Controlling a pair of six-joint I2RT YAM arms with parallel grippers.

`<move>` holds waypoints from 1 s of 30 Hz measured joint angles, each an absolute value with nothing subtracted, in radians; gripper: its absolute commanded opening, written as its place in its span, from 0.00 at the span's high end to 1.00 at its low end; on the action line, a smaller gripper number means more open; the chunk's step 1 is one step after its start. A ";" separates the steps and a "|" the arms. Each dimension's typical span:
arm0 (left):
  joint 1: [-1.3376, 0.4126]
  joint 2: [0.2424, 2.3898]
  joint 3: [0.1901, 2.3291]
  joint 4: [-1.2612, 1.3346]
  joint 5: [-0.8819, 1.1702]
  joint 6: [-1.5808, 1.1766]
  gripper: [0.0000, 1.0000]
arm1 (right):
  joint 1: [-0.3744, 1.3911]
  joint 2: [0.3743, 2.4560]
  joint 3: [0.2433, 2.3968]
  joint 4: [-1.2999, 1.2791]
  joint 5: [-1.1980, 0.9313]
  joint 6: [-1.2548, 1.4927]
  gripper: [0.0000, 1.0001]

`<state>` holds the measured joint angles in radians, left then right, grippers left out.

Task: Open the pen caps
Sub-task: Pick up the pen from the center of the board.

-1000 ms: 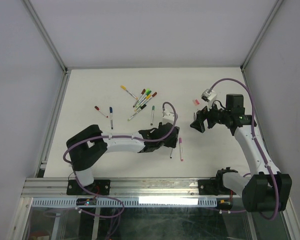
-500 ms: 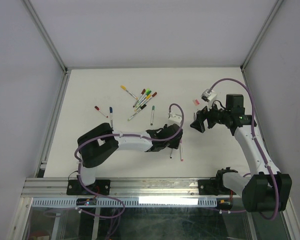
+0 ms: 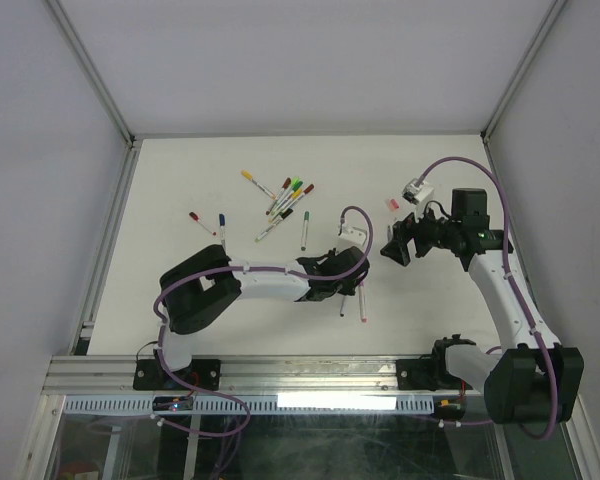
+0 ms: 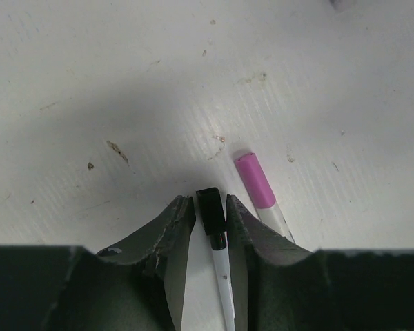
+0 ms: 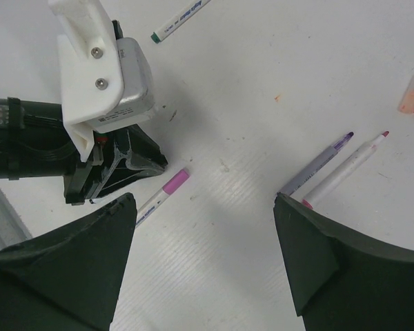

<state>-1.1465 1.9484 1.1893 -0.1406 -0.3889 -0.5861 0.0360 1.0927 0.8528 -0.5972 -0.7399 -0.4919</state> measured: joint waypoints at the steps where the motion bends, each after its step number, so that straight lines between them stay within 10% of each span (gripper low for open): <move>1: -1.146 1.950 1.191 -0.144 -0.392 -0.586 0.71 | 0.036 1.093 0.853 -0.597 -0.740 -0.492 0.17; 18: -1.152 1.916 1.164 -0.182 -0.468 -0.578 0.99 | 0.043 1.129 0.853 -0.598 -0.803 -0.487 0.17; 30: -1.134 1.418 0.730 0.263 -0.488 -0.560 1.00 | 0.108 1.114 0.632 -0.222 -1.039 -0.208 0.13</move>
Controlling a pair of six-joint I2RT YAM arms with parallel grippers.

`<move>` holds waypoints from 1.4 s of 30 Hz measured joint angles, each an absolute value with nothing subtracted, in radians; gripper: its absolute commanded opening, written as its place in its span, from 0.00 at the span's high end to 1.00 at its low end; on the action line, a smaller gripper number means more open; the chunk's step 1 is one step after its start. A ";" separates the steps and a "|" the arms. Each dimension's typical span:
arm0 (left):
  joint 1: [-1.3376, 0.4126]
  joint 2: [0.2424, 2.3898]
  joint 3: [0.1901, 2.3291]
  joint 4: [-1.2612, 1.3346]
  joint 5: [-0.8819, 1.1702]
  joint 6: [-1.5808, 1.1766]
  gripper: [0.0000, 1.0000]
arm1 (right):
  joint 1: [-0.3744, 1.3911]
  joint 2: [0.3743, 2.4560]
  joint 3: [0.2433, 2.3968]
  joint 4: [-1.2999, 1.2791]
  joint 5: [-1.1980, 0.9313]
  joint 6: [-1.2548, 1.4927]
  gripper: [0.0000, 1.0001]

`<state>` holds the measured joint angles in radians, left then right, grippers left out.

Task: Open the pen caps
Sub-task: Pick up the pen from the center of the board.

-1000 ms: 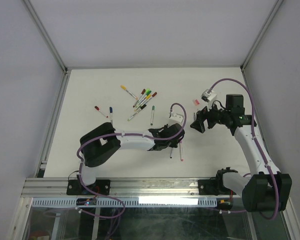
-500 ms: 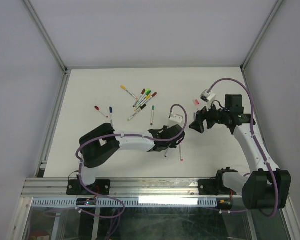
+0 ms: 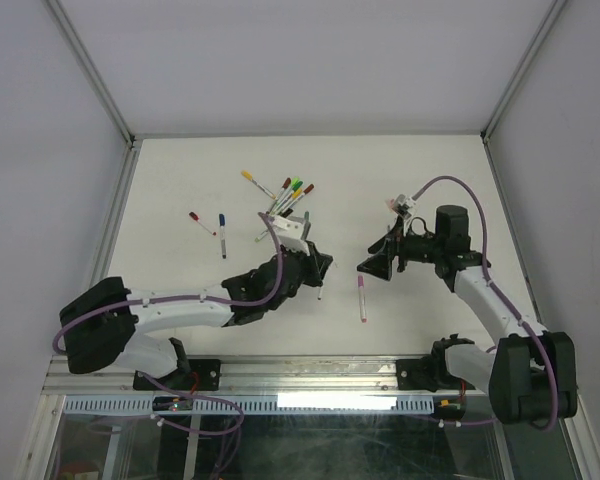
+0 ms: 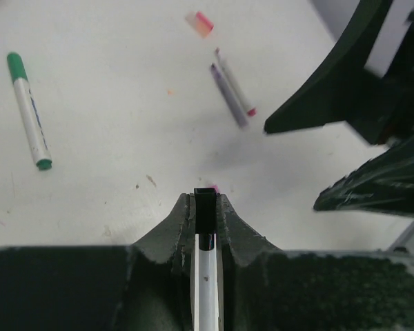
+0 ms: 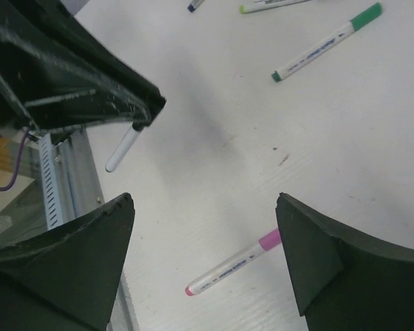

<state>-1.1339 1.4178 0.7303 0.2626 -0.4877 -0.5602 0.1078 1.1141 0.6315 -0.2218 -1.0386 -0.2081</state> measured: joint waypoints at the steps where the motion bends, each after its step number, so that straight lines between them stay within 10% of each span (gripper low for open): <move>1: -1.127 1.386 0.693 0.324 -0.486 -0.561 1.00 | 0.115 1.106 0.594 -0.146 -1.061 -0.157 0.12; 18: -1.098 1.515 0.519 1.112 -0.492 -0.588 1.00 | 0.242 1.161 0.439 0.549 -1.146 0.434 0.13; 32: -1.098 1.635 0.571 1.260 -0.499 -0.619 0.99 | 0.317 1.243 0.482 0.469 -1.114 0.400 1.00; 42: -1.099 1.619 0.546 1.272 -0.488 -0.643 0.40 | 0.317 1.240 0.564 0.303 -1.126 0.390 1.00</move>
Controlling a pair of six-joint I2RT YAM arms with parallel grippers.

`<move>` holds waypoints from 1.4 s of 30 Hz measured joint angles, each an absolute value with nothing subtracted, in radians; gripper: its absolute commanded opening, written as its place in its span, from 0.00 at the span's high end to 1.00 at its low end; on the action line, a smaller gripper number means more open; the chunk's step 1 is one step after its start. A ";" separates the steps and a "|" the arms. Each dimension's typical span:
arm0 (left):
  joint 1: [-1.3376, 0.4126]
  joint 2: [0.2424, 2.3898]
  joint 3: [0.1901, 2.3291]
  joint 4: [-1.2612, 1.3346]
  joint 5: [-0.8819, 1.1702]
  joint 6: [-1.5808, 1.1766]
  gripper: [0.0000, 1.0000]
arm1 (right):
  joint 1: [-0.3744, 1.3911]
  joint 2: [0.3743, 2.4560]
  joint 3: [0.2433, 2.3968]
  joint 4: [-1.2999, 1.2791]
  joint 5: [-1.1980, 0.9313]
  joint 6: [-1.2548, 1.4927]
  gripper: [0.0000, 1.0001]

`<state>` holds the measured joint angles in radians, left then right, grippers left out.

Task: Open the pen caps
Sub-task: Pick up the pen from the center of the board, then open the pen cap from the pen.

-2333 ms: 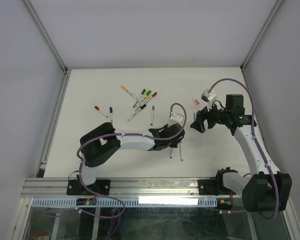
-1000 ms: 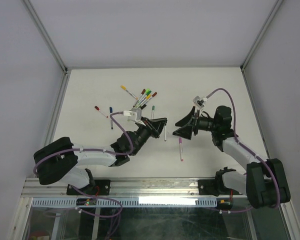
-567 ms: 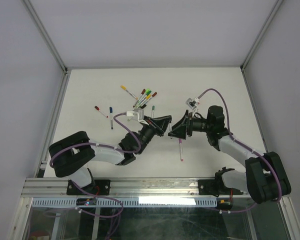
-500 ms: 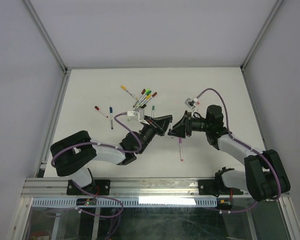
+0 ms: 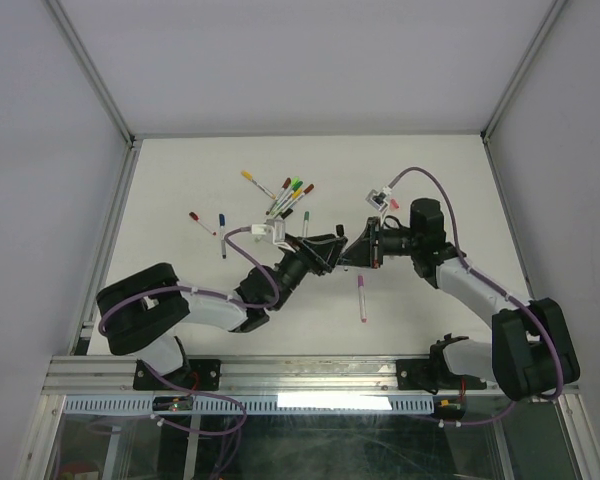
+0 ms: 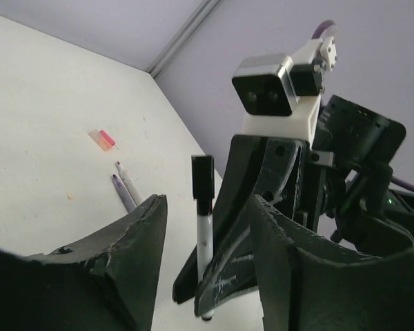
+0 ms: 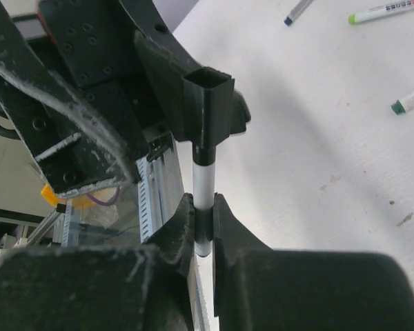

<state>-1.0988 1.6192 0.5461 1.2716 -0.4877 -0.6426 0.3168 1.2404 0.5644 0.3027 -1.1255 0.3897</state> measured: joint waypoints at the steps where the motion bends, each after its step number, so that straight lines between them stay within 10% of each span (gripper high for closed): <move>1: -1.097 1.601 0.530 1.265 -0.476 -0.647 0.33 | 0.317 1.240 0.582 0.267 -1.129 0.350 1.00; 6: -1.020 1.447 0.467 1.185 -0.327 -0.675 0.01 | 0.317 1.243 0.712 -0.002 -1.169 0.067 1.00; 14: -0.875 1.272 0.456 1.013 -0.079 -0.775 0.01 | 0.317 1.275 0.788 -0.245 -1.186 -0.178 1.00; 30: -0.937 1.443 0.642 0.771 -0.030 -0.792 0.56 | 0.317 1.320 0.814 -0.377 -1.181 -0.292 1.00; 42: -0.944 1.496 0.677 0.717 -0.101 -0.792 0.56 | 0.317 1.321 0.815 -0.394 -1.173 -0.299 1.00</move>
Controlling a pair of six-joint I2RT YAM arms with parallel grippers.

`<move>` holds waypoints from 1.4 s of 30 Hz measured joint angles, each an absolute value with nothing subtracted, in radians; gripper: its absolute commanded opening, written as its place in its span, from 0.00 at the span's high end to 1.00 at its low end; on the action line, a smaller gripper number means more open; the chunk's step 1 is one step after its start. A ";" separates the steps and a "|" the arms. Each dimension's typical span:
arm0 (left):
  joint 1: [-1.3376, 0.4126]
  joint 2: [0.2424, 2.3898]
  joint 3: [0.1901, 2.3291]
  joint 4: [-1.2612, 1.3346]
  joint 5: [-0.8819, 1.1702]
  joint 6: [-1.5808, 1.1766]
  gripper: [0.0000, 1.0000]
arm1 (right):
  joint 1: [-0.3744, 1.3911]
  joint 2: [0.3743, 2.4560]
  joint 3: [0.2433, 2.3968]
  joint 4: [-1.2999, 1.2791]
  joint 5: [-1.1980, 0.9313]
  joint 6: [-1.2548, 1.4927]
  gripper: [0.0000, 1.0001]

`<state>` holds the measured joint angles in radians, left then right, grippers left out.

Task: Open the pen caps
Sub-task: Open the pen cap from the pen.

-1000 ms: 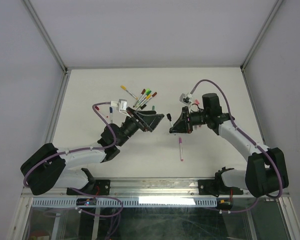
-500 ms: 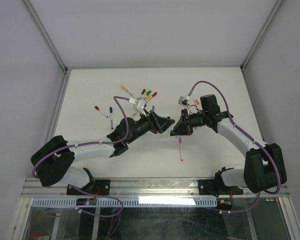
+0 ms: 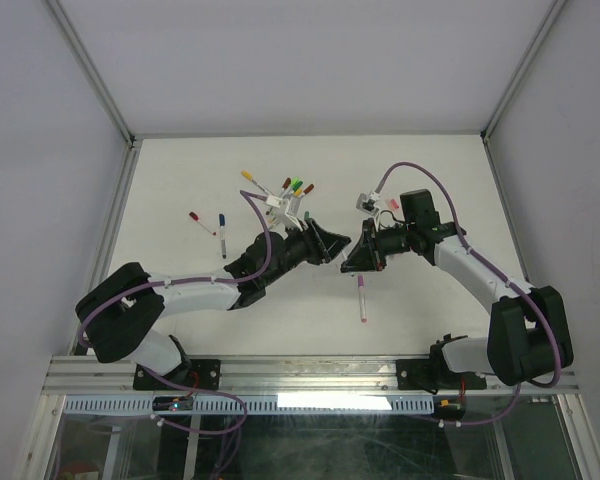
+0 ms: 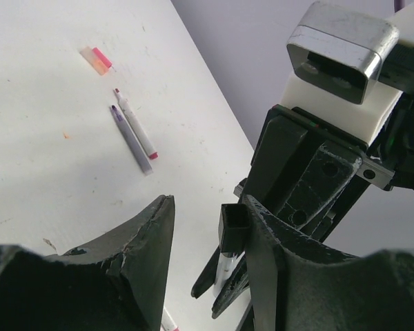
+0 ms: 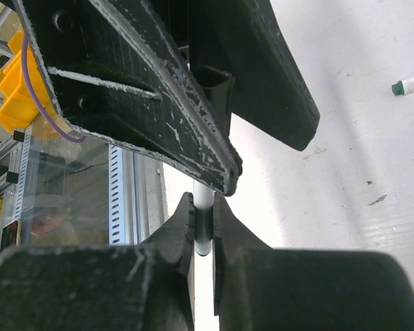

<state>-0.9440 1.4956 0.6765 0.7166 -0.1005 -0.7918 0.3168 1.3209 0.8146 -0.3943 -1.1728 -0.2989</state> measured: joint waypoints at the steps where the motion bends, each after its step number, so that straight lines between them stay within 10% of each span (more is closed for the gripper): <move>1: -0.944 1.496 0.677 0.717 -0.105 -0.791 0.56 | 0.317 1.321 0.815 -0.394 -1.170 -0.299 1.00; 20: -0.950 1.496 0.676 0.721 -0.117 -0.791 1.00 | 0.317 1.343 0.815 -0.402 -1.137 -0.305 1.00; 27: -0.949 1.496 0.676 0.727 -0.110 -0.793 1.00 | 0.317 1.344 0.824 -0.409 -1.144 -0.306 0.61; 42: -0.949 1.499 0.676 0.805 -0.076 -0.792 1.00 | 0.296 1.332 0.826 -0.332 -1.168 -0.212 0.66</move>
